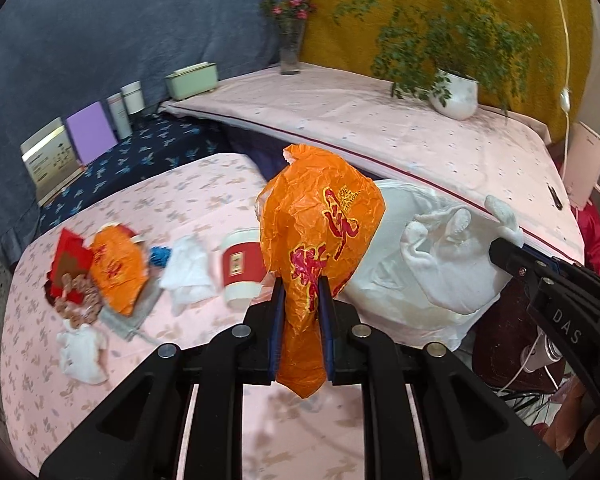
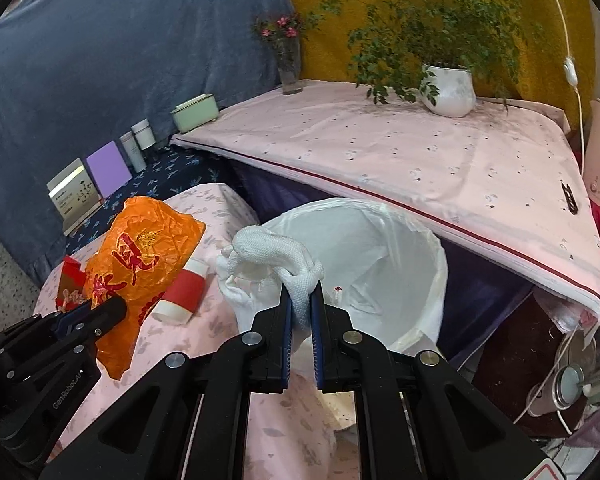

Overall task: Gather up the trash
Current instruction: 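Carry the orange bag and white tissue over the bin and release both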

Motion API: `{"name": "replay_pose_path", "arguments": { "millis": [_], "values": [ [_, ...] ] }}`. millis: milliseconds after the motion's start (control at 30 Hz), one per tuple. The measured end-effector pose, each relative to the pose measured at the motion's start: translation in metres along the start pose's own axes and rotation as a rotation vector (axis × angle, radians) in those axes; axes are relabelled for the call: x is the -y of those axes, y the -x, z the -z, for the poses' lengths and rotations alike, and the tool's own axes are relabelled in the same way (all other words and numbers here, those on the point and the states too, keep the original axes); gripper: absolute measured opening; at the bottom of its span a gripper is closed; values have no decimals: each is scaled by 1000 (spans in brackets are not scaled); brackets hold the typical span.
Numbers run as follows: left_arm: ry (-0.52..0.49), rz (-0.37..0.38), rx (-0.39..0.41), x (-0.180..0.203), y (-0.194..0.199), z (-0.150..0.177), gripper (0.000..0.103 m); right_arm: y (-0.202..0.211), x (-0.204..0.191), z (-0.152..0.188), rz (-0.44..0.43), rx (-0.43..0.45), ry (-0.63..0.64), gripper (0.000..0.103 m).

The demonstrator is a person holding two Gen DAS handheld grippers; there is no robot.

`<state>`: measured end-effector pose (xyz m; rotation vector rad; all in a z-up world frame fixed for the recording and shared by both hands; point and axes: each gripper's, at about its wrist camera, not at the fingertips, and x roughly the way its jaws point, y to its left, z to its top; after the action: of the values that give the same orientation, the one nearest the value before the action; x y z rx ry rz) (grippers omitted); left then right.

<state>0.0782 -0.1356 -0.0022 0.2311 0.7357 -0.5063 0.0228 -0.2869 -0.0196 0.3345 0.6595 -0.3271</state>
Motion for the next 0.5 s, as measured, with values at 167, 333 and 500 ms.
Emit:
{"name": "replay_pose_path", "arguments": {
  "millis": [167,333,500],
  "values": [
    [-50,56,-26,33,-23,-9,16,-6,33,-2,51,-3,-56,9],
    [-91,100,-51,59,-47,-16,18,-12,56,-3,84,-8,-92,9],
    [-117,125,-75,74,-68,-21,22,-19,71,-1,112,-18,-113,9]
  ]
}}
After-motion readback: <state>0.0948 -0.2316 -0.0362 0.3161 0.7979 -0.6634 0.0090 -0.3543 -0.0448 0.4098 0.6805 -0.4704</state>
